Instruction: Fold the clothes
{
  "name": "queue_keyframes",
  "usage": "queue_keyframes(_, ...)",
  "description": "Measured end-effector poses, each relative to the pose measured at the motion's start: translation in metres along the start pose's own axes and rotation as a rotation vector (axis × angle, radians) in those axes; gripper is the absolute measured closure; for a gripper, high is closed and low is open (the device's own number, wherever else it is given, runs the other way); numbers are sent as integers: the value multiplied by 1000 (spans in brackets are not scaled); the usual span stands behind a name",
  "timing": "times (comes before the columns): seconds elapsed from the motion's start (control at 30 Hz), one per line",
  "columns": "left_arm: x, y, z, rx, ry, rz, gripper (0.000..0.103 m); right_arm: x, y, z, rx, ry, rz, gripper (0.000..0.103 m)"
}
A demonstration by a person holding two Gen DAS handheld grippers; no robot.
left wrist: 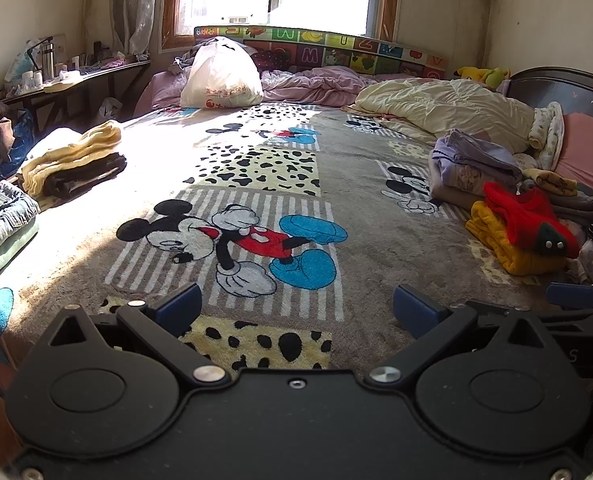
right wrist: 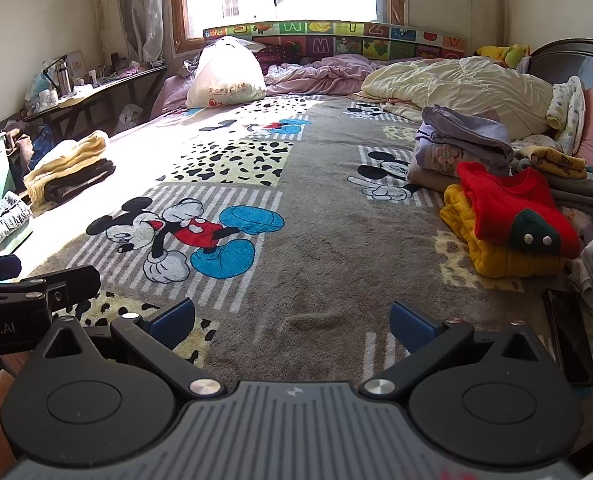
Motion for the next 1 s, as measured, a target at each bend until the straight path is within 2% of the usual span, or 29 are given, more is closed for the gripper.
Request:
queue_keyframes(0.27, 10, -4, 9, 9, -15, -32, 0, 3, -1, 9, 11, 4, -5, 0)
queue_keyframes(0.5, 49, -9, 17, 7, -17, -160, 0, 3, 1, 23, 7, 106, 47, 0)
queue_keyframes(0.63, 82, -15, 21, -13, -9, -246, 0, 17, 0, 42, 31, 151, 22, 0)
queue_keyframes(0.83, 157, -27, 20, -103, 137, -369, 0, 46, -7, 75, 67, 264, 29, 0)
queue_keyframes(0.9, 187, -33, 21, -113, 198, -408, 0, 56, -9, 81, 41, 323, 22, 0)
queue_keyframes(1.0, 234, -42, 26, -88, 239, -481, 0, 68, -7, 90, -33, 406, 17, 0)
Point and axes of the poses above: each gripper's, at about its wrist camera, not at the fingertips, and z roughly the way its jaws point, x to its left, y to its top, the point moved 2 cm from there along z, roughly the way its jaws point, and after that the axes turned 11 degrees about z, right-handed, at the moved point
